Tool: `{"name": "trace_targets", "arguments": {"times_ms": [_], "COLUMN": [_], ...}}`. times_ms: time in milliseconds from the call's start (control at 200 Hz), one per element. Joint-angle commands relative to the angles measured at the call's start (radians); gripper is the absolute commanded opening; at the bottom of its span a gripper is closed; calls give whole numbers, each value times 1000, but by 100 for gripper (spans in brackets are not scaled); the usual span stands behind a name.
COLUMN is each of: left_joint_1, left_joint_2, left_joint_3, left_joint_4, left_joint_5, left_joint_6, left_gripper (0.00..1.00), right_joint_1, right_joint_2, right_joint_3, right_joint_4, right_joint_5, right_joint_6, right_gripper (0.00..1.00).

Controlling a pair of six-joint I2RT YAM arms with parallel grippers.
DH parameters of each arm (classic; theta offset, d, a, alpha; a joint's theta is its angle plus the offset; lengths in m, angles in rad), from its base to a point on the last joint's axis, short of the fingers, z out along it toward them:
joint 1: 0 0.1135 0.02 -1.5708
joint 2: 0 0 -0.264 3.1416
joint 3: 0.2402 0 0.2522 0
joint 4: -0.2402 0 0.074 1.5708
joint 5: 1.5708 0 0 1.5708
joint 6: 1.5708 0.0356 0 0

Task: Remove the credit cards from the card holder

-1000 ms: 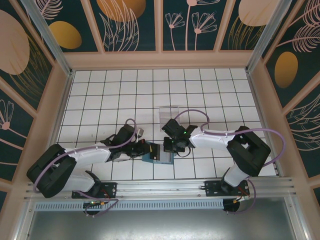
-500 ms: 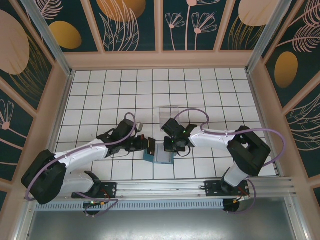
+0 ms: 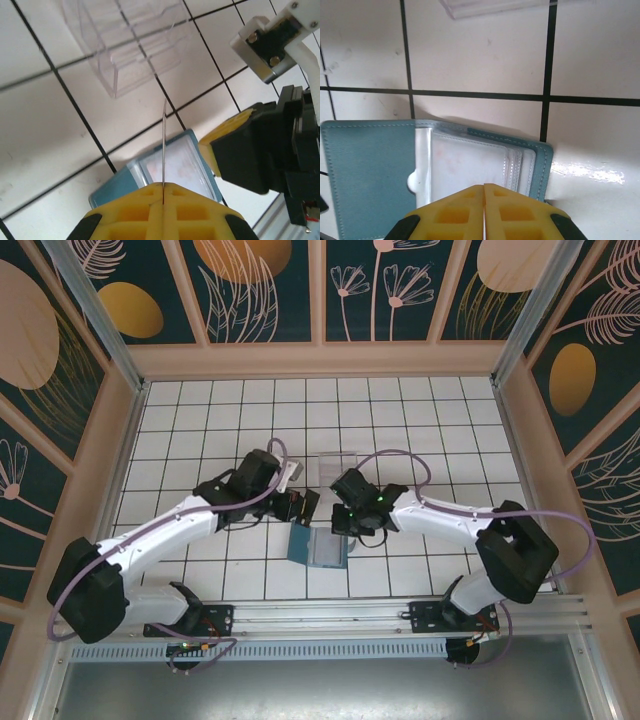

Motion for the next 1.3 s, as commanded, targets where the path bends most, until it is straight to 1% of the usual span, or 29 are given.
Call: {"name": "trace_targets", "arguments": {"times_ms": [0, 115, 250, 375, 495, 560, 605, 670, 931, 1071, 1221, 1291], "left_joint_1": [6, 5, 6, 5, 5, 5, 5, 5, 5, 1, -8, -12], "left_joint_2": [66, 130, 218, 331, 446, 505, 542, 598, 796, 858, 910, 932], "left_joint_3": [83, 186, 301, 454, 592, 670, 723, 798, 1037, 1106, 1152, 1177], "left_joint_4": [-113, -151, -185, -292, -388, -431, -460, -504, -695, -746, -769, -786], "left_joint_5": [-46, -59, -16, -15, -41, -51, -52, -43, -47, -16, -20, -6], "left_joint_6": [199, 341, 550, 721, 827, 859, 880, 906, 989, 1028, 1051, 1065], "left_gripper": [0, 0, 0, 0, 0, 0, 0, 0, 0, 0, 0, 0], "right_joint_1": [-19, -56, -130, -188, -234, -250, -256, -264, -286, -290, -291, -292], "right_joint_2": [-49, -95, -159, -225, -265, -273, -282, -295, -336, -342, -351, -361], "right_joint_3": [0, -7, -30, -38, -34, -17, -9, -5, -29, -37, -48, -55], "right_joint_4": [-33, -57, -70, -107, -129, -152, -166, -176, -178, -178, -180, -176], "right_joint_5": [42, 65, 72, 95, 108, 112, 145, 160, 161, 156, 151, 148], "right_joint_6": [-4, -18, -46, -78, -108, -117, -119, -117, -100, -99, -92, -89], "right_gripper": [9, 9, 9, 9, 9, 9, 9, 9, 9, 9, 9, 9]}}
